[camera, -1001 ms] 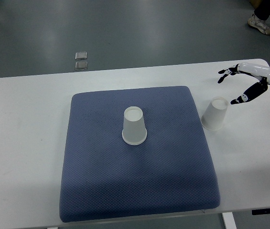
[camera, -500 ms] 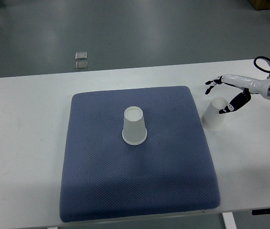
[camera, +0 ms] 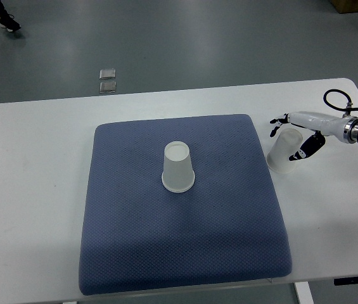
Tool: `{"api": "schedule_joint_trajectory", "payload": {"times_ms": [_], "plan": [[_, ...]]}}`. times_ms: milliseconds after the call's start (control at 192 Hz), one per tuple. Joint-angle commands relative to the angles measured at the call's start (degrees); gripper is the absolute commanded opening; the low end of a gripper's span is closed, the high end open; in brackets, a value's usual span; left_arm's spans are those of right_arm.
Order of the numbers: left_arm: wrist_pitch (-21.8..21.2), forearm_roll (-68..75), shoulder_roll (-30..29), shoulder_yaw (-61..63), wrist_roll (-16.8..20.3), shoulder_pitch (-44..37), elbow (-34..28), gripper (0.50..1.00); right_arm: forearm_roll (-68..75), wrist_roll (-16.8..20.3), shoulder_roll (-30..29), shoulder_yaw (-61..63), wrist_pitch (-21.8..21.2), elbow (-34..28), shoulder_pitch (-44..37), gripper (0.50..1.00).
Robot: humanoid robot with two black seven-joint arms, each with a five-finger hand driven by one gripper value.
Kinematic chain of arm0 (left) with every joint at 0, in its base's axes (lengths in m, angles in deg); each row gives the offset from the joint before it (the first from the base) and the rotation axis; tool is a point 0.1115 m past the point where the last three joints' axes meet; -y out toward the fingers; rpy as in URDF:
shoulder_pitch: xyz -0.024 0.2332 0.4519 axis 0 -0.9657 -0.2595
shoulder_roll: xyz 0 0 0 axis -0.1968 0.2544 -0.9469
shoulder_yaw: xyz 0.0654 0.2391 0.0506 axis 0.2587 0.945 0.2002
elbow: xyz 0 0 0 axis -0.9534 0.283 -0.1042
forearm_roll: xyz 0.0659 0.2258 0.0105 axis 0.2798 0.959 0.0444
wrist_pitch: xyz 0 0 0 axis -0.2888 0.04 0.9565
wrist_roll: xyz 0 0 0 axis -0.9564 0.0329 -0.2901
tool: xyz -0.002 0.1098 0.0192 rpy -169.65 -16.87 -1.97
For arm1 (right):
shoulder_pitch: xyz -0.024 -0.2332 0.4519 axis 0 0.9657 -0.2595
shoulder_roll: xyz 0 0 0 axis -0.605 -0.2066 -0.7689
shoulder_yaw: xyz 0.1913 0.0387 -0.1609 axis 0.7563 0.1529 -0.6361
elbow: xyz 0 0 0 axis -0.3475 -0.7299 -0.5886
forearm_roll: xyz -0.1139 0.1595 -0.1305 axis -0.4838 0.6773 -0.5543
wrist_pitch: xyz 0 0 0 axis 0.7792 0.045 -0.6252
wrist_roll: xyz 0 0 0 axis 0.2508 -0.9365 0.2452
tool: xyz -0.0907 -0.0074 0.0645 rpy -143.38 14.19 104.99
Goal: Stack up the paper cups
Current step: 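Close the right hand's fingers around the loose white paper cup, then lift the cup with the right hand and carry it toward the centre cup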
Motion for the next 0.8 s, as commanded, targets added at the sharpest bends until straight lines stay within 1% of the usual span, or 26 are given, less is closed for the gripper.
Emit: {"api": "schedule_joint_trajectory", "payload": {"times_ms": [0, 141, 209, 292, 355, 391, 427, 459, 521, 537, 542, 547, 553, 558, 563, 568, 615, 631, 641, 646, 652, 657, 673, 678, 688, 792], "plan": [[0.0, 0.0, 0.0, 0.0, 0.03, 0.0, -0.08, 1.0, -0.73, -0.01, -0.43, -0.98, 1.37, 1.33, -0.18, 0.893], [0.0, 0.0, 0.0, 0.0, -0.06, 0.0, 0.01, 1.0, -2.05, -0.19, -0.69, -1.16, 1.55, 2.21, -0.8, 0.862], [0.0, 0.0, 0.0, 0.0, 0.03, 0.0, 0.01, 1.0, -2.66, -0.19, -0.69, -1.24, 1.55, 2.3, -0.8, 0.838], [0.0, 0.0, 0.0, 0.0, 0.03, 0.0, 0.01, 1.0, -2.84, -0.28, -0.78, -1.24, 1.55, 2.47, -0.88, 0.829], [0.0, 0.0, 0.0, 0.0, 0.03, 0.0, 0.01, 1.0, -2.93, -0.36, -0.78, -1.24, 1.55, 2.47, -1.23, 0.801], [0.0, 0.0, 0.0, 0.0, -0.06, 0.0, 0.01, 1.0, -2.84, -0.36, -0.87, -1.24, 1.55, 2.47, -1.24, 0.795], [0.0, 0.0, 0.0, 0.0, 0.03, 0.0, 0.01, 1.0, -2.93, -0.36, -0.87, -1.24, 1.55, 2.47, -1.24, 0.764], [0.0, 0.0, 0.0, 0.0, 0.03, 0.0, 0.01, 1.0, -2.93, -0.36, -0.96, -1.33, 1.55, 2.47, -1.24, 0.754], [0.0, 0.0, 0.0, 0.0, -0.06, 0.0, 0.01, 1.0, -2.93, -0.36, -0.96, -1.42, 1.37, 2.47, -1.24, 0.705], [0.0, 0.0, 0.0, 0.0, 0.03, 0.0, 0.01, 1.0, -2.93, -0.45, -0.87, -1.68, 1.29, 2.47, -1.32, 0.678], [0.0, 0.0, 0.0, 0.0, 0.03, 0.0, 0.01, 1.0, -2.93, -0.45, -0.87, -1.68, 1.28, 2.47, -1.32, 0.678], [0.0, 0.0, 0.0, 0.0, -0.06, 0.0, 0.01, 1.0, -2.93, -0.45, -0.87, -1.77, 1.28, 2.47, -1.32, 0.664], [0.0, 0.0, 0.0, 0.0, -0.06, 0.0, 0.01, 1.0, -2.93, -0.45, -0.87, -1.77, 1.28, 2.47, -1.32, 0.664], [0.0, 0.0, 0.0, 0.0, -0.06, 0.0, 0.01, 1.0, -2.93, -0.45, -0.87, -1.86, 1.28, 2.47, -1.32, 0.65], [0.0, 0.0, 0.0, 0.0, -0.06, 0.0, 0.01, 1.0, -2.93, -0.45, -0.87, -1.86, 1.28, 2.47, -1.32, 0.65], [0.0, 0.0, 0.0, 0.0, -0.06, 0.0, 0.01, 1.0, -2.93, -0.45, -0.87, -1.95, 1.28, 2.47, -1.32, 0.635], [0.0, 0.0, 0.0, 0.0, 0.03, 0.0, 0.01, 1.0, -2.93, -0.45, -0.87, -2.3, 1.28, 2.56, -1.32, 0.588], [0.0, 0.0, 0.0, 0.0, 0.03, 0.0, 0.01, 1.0, -2.93, -0.45, -0.87, -2.3, 1.2, 2.56, -1.32, 0.56], [0.0, 0.0, 0.0, 0.0, 0.03, 0.0, 0.01, 1.0, -2.93, -0.45, -0.87, -2.3, 1.2, 2.56, -1.32, 0.56], [0.0, 0.0, 0.0, 0.0, 0.03, 0.0, 0.01, 1.0, -2.93, -0.45, -0.87, -2.3, 1.11, 2.56, -1.32, 0.546], [0.0, 0.0, 0.0, 0.0, 0.03, 0.0, 0.01, 1.0, -2.93, -0.45, -0.87, -2.3, 1.11, 2.56, -1.32, 0.545], [0.0, 0.0, 0.0, 0.0, -0.06, 0.0, -0.08, 1.0, -2.93, -0.45, -0.87, -2.3, 1.11, 2.56, -1.41, 0.531], [0.0, 0.0, 0.0, 0.0, 0.03, 0.0, 0.01, 1.0, -2.93, -0.45, -0.87, -2.3, 1.02, 2.65, -1.41, 0.519], [0.0, 0.0, 0.0, -0.09, 0.03, 0.0, 0.01, 1.0, -2.84, -0.45, -0.87, -2.3, 0.93, 2.56, -1.41, 0.507], [0.0, 0.0, 0.0, 0.0, 0.03, 0.0, -0.08, 1.0, -2.84, -0.45, -0.78, -2.3, 0.93, 2.65, -1.41, 0.5], [0.0, 0.0, 0.0, 0.0, -0.06, 0.0, 0.01, 1.0, -2.75, -0.54, -0.34, -2.21, 0.85, 2.56, -2.46, 0.5]]}}
